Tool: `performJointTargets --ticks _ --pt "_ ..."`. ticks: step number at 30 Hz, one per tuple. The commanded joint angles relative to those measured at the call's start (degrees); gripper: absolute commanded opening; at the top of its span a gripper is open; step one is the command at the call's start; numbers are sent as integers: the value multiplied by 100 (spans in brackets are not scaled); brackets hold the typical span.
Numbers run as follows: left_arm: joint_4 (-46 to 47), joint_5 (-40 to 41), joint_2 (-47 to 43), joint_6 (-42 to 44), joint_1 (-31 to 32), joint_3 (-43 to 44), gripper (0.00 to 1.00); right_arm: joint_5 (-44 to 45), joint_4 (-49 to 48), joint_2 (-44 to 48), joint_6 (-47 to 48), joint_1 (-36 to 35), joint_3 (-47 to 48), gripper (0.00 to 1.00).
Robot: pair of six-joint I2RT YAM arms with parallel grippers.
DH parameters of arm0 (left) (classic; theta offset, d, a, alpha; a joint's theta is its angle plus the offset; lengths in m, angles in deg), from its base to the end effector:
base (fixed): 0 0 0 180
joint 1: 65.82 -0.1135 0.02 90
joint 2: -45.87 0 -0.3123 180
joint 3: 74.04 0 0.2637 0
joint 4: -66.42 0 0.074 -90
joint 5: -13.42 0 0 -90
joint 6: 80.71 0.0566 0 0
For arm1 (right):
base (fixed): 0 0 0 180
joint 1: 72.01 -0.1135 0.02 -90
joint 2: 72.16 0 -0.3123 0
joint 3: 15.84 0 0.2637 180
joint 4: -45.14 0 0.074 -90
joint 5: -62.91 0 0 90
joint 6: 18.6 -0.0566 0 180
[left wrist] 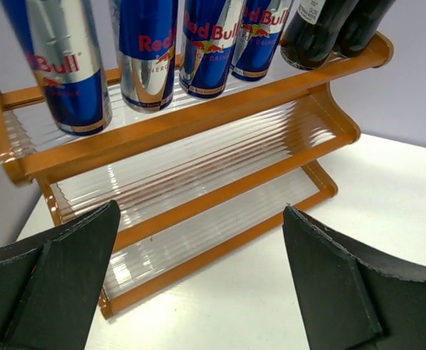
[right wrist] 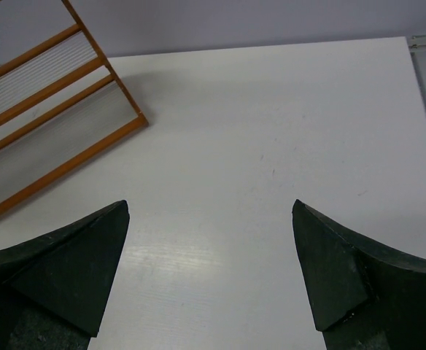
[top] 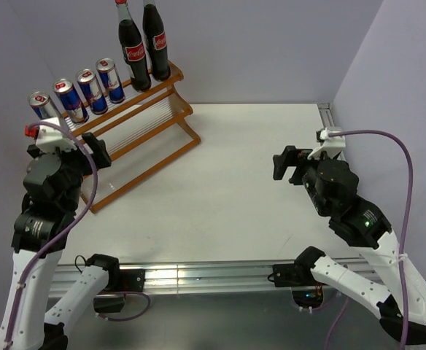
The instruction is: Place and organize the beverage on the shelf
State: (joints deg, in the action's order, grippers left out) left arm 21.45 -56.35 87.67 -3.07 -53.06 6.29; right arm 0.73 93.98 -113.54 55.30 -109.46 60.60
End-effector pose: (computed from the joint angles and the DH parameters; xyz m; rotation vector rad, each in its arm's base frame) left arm 0.1211 -0.0074 0.4717 -0.2581 1.6564 -0.0334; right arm 0.1129 0.0532 0.4419 0.0099 1.7889 0.2322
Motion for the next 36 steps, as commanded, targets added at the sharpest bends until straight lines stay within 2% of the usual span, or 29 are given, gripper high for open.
performJointTargets --ticks 1,7,10,15,22,36 --pt "-422 -186 -225 -196 25 59 100 207 158 200 194 27 105 100" --pt "-1080 -273 -321 -521 25 -3 100 242 307 868 318 19 -106 100" --pt "-1151 -405 -505 -653 25 -248 99 163 369 1307 309 10 -334 100" --pt "-1213 -607 -866 -785 25 -635 100 136 677 1502 142 10 -492 100" --pt "-1240 -660 -1349 -785 25 -961 99 154 475 1906 19 10 -1116 100" --pt "-888 -652 -1728 -750 25 -1189 100 251 325 1836 28 10 -1433 100"
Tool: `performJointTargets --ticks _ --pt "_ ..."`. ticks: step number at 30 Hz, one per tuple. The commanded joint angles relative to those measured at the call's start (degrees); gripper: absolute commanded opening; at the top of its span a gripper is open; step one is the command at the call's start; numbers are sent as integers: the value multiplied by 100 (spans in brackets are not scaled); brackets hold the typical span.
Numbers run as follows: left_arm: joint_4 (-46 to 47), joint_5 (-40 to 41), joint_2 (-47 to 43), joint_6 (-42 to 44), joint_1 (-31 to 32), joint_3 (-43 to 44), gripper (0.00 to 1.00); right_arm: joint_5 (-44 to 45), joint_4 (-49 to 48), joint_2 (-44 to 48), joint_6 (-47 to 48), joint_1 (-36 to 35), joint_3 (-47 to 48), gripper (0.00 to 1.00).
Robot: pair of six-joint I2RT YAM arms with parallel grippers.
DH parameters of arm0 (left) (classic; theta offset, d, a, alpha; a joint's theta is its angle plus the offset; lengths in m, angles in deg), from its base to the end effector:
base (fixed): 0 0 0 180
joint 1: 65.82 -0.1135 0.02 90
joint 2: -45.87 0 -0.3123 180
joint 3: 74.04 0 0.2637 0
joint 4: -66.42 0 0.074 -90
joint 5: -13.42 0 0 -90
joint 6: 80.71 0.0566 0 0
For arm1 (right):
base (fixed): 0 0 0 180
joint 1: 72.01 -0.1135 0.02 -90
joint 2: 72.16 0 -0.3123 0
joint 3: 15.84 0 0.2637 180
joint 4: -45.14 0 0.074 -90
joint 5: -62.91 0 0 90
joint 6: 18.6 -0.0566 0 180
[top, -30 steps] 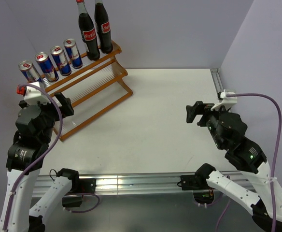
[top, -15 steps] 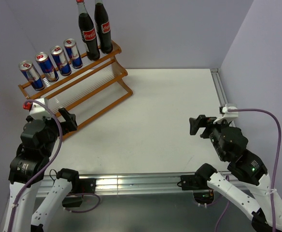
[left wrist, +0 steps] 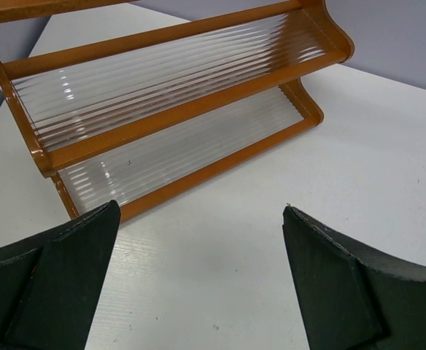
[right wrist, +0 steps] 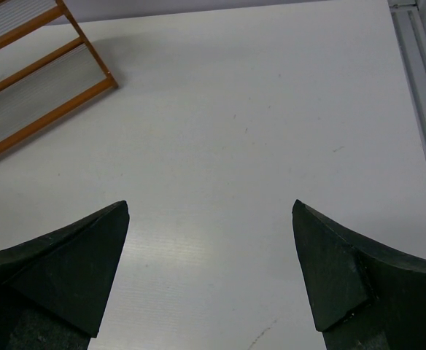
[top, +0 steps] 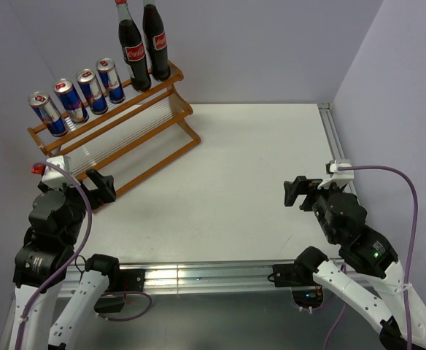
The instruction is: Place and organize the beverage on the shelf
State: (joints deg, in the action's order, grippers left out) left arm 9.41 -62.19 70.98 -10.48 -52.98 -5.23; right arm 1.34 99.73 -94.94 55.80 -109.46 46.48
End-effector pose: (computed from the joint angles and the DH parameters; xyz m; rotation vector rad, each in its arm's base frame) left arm 0.0550 0.0019 0.3986 -0.2867 1.7763 -0.1807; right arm 0.0600 0.0120 0.3702 0.0021 1.8059 0.2051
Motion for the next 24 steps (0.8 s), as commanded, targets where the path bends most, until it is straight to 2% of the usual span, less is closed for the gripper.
performJointTargets --ticks 1,24 --pt "342 -68 -76 -1 17 -55 99 207 -241 -15 -23 19 -4 100" --pt "773 81 30 -18 17 -257 100 295 -381 -288 -58 10 102 100"
